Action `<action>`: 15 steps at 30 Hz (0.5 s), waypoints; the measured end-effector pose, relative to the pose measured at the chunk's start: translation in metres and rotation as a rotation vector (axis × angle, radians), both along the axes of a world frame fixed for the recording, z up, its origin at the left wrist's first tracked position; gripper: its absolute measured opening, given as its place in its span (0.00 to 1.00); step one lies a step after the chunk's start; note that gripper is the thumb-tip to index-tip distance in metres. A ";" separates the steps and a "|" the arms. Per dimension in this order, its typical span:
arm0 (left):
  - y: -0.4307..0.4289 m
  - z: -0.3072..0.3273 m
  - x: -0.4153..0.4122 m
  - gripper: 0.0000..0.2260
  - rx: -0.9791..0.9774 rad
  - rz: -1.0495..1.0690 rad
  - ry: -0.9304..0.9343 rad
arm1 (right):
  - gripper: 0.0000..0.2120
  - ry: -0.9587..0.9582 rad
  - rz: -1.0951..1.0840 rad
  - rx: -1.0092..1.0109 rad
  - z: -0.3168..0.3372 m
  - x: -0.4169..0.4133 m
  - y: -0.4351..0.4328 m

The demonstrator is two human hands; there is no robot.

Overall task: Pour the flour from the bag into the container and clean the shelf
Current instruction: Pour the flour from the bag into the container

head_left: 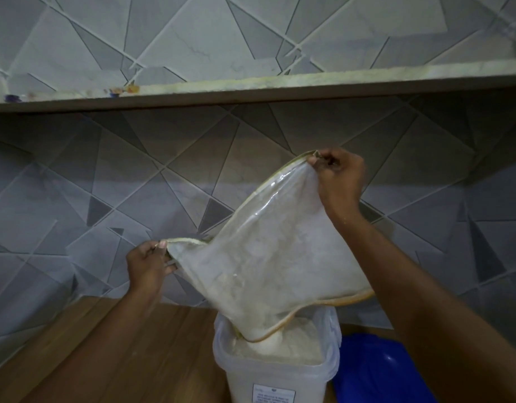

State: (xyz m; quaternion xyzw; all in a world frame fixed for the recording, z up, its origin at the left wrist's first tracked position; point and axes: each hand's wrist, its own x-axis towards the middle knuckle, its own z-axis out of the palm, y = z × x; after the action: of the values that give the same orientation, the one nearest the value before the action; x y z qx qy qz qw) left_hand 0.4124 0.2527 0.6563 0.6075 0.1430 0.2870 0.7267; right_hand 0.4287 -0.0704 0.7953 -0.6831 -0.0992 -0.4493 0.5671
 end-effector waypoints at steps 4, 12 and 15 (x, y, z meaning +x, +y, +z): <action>0.001 0.005 0.001 0.06 0.018 -0.011 -0.017 | 0.05 -0.010 -0.009 0.006 0.003 0.000 -0.007; 0.000 0.019 -0.004 0.07 0.050 0.027 -0.045 | 0.01 0.007 -0.051 -0.013 0.004 -0.005 -0.018; 0.000 0.023 -0.007 0.06 0.098 0.026 -0.041 | 0.02 0.031 -0.072 0.012 0.005 -0.005 -0.023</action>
State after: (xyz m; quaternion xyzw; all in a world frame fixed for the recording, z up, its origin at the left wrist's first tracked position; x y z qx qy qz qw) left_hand 0.4056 0.2524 0.6792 0.6342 0.1217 0.3157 0.6952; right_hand 0.4236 -0.0933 0.8001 -0.6897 -0.0629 -0.4593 0.5563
